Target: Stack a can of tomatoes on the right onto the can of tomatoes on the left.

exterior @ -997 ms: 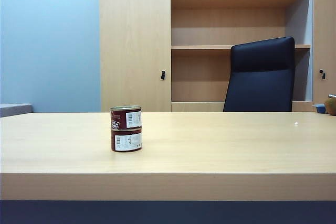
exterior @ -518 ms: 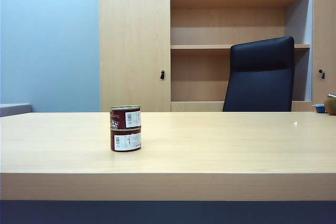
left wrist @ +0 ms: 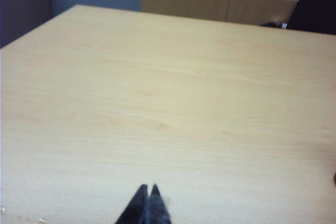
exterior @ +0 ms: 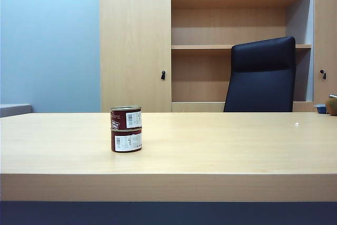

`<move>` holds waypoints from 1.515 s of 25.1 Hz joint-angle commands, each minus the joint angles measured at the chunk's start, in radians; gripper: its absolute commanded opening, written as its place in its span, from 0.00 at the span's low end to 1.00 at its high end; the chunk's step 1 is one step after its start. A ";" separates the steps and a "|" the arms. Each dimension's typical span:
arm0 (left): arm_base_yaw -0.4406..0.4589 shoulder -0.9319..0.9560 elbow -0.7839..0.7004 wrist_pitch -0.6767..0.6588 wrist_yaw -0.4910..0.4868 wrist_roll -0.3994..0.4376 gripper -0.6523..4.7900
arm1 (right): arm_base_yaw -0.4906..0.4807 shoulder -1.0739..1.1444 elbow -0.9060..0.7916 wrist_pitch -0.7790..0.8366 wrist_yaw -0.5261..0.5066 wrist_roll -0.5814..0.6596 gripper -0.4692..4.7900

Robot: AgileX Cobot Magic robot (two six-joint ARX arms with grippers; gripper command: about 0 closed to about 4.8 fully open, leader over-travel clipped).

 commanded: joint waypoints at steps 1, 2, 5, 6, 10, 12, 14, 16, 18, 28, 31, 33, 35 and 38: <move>0.000 0.001 0.003 0.006 0.004 -0.003 0.11 | 0.002 0.022 -0.076 0.265 -0.076 0.314 0.09; 0.000 0.001 0.003 0.006 0.004 -0.003 0.11 | 0.002 0.024 -0.088 0.286 -0.098 0.410 0.09; 0.000 0.001 0.003 0.006 0.004 -0.003 0.11 | 0.002 0.023 -0.106 0.272 -0.132 0.513 0.09; 0.000 0.001 0.003 0.006 0.004 -0.003 0.11 | 0.001 0.023 -0.106 0.257 -0.130 0.501 0.09; 0.000 0.001 0.003 0.006 0.004 -0.003 0.11 | -0.002 0.022 -0.106 0.224 -0.114 0.274 0.09; 0.000 0.001 0.003 0.006 0.004 -0.003 0.11 | 0.000 0.023 -0.107 0.201 -0.106 0.139 0.09; 0.000 0.001 0.003 0.006 0.004 -0.003 0.11 | -0.001 0.023 -0.115 0.160 -0.100 -0.010 0.09; 0.000 0.001 0.003 0.006 0.004 -0.003 0.11 | -0.004 0.005 -0.150 0.176 -0.056 -0.100 0.09; 0.000 0.001 0.003 0.006 0.004 -0.003 0.11 | -0.049 -0.039 -0.227 0.288 -0.015 -0.108 0.09; 0.000 0.001 0.003 0.007 0.004 -0.003 0.11 | -0.391 -0.286 -0.307 0.232 -0.020 -0.082 0.09; 0.000 0.001 0.003 0.006 0.004 -0.003 0.11 | -0.426 -0.286 -0.328 0.202 -0.018 -0.082 0.09; 0.000 0.001 0.003 0.006 0.004 -0.003 0.11 | -0.427 -0.286 -0.357 0.201 -0.018 -0.077 0.09; 0.000 0.001 0.003 0.006 0.004 -0.003 0.11 | -0.427 -0.286 -0.380 0.169 -0.017 -0.051 0.09; 0.000 0.001 0.003 0.007 0.004 -0.003 0.11 | -0.430 -0.286 -0.381 0.088 -0.012 -0.035 0.09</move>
